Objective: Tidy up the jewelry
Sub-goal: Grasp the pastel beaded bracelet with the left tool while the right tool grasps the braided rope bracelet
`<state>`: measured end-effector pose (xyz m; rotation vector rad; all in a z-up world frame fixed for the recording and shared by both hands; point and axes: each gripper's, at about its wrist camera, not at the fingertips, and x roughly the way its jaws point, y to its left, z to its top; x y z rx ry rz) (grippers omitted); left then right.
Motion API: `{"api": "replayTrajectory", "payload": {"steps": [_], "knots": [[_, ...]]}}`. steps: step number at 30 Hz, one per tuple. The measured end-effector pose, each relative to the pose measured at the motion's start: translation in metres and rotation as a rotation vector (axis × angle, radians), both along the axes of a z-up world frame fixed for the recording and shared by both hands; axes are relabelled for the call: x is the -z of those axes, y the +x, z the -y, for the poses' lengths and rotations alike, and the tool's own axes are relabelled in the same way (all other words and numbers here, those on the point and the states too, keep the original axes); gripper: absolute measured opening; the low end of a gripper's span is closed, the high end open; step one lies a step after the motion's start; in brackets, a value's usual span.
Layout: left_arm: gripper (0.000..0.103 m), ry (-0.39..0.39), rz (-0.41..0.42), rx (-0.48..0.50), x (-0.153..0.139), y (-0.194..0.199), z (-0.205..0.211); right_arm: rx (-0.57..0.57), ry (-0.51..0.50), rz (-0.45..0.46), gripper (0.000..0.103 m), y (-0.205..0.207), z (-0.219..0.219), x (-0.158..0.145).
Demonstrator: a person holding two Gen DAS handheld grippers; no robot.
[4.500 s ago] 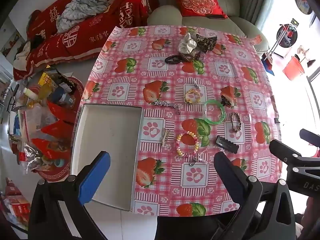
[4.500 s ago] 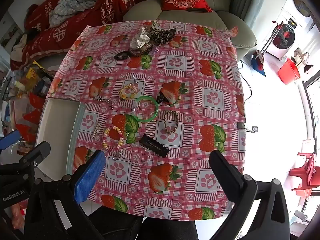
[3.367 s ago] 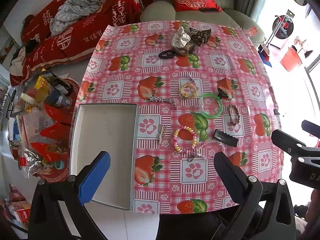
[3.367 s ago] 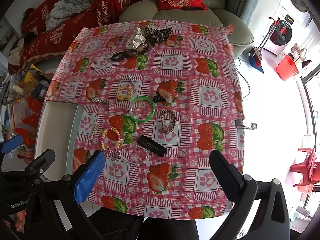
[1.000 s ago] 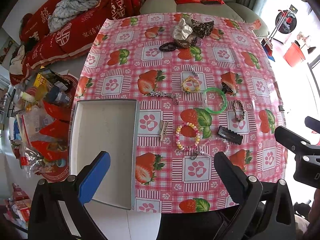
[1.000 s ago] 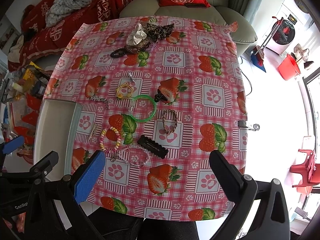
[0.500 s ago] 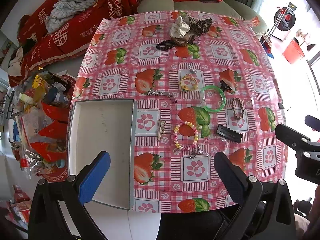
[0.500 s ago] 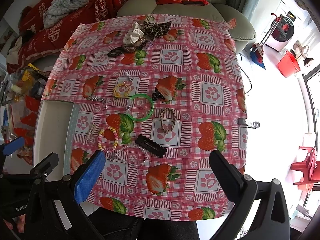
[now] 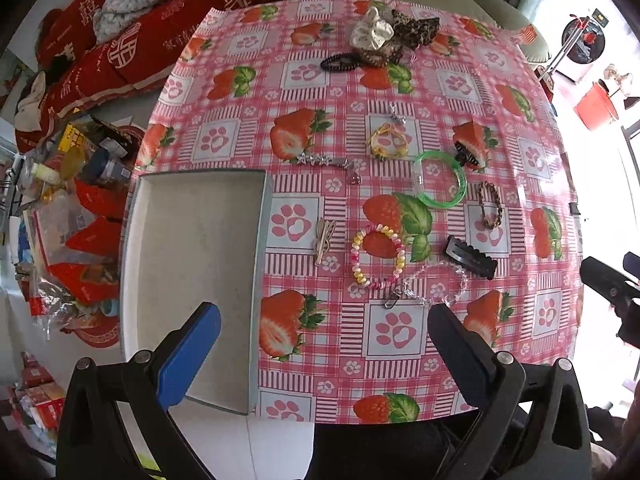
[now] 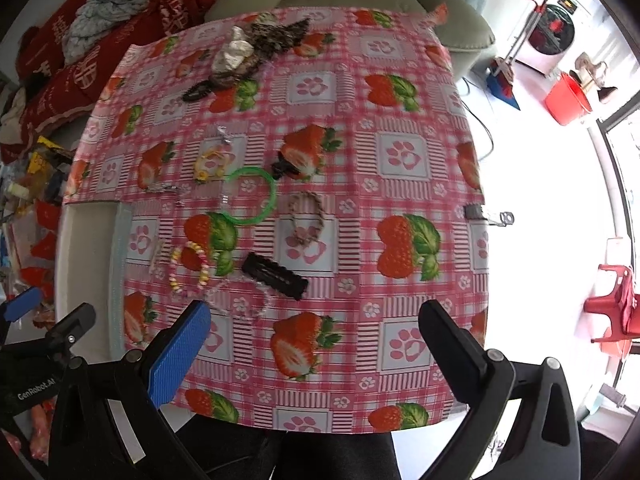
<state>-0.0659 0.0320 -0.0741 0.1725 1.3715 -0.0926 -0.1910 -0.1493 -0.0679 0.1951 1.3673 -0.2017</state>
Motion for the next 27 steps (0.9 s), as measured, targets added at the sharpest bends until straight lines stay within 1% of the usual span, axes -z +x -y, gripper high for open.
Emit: {"api": "replayTrajectory", "payload": {"steps": [1,4,6,10,13,14,15,16,17,18,19,20,21,24,26,27], "knots": [[0.103,-0.001,-0.009,-0.004,0.004,-0.004,-0.002,0.004,0.001,-0.002,0.103,-0.001,0.003,0.003],[0.103,-0.036,-0.048,-0.018,0.021,-0.019,-0.010,0.017,0.024,-0.028,0.103,-0.001,0.012,0.015],[0.103,-0.033,-0.058,-0.022,0.036,-0.032,-0.016,0.031,0.044,-0.059,0.103,0.000,0.019,0.026],[0.103,-0.007,-0.065,-0.011,0.061,-0.052,-0.016,0.024,0.008,-0.102,0.103,0.007,0.026,0.048],[0.103,-0.039,-0.081,-0.002,0.080,-0.073,-0.019,0.005,-0.014,-0.123,0.103,0.017,0.030,0.064],[0.101,-0.053,-0.073,0.004,0.085,-0.081,-0.020,0.002,-0.017,-0.130,0.103,0.021,0.031,0.070],[0.092,-0.058,-0.070,0.014,0.089,-0.088,-0.021,0.000,-0.018,-0.136,0.103,0.025,0.033,0.075],[0.088,-0.056,-0.075,0.022,0.094,-0.094,-0.021,-0.002,-0.019,-0.139,0.103,0.028,0.033,0.080],[0.088,-0.049,-0.076,0.027,0.101,-0.102,-0.023,-0.007,-0.019,-0.141,0.103,0.032,0.034,0.086],[0.082,-0.049,-0.071,0.030,0.106,-0.111,-0.026,-0.011,-0.017,-0.144,0.103,0.036,0.034,0.091],[0.073,-0.052,-0.066,0.032,0.111,-0.118,-0.029,-0.014,-0.014,-0.147,0.103,0.039,0.034,0.095],[0.070,-0.056,-0.073,0.033,0.118,-0.127,-0.033,-0.017,-0.009,-0.150,0.103,0.043,0.033,0.100],[0.069,-0.059,-0.085,0.030,0.126,-0.137,-0.038,-0.020,-0.005,-0.152,0.103,0.046,0.034,0.105],[0.069,-0.059,-0.089,0.031,0.140,-0.157,-0.045,-0.022,0.000,-0.158,0.102,0.058,0.034,0.119],[0.069,-0.049,-0.105,0.037,0.150,-0.165,-0.046,-0.029,0.011,-0.156,0.098,0.068,0.034,0.129],[0.069,-0.046,-0.111,0.038,0.156,-0.174,-0.049,-0.033,0.011,-0.158,0.094,0.072,0.033,0.133]]}}
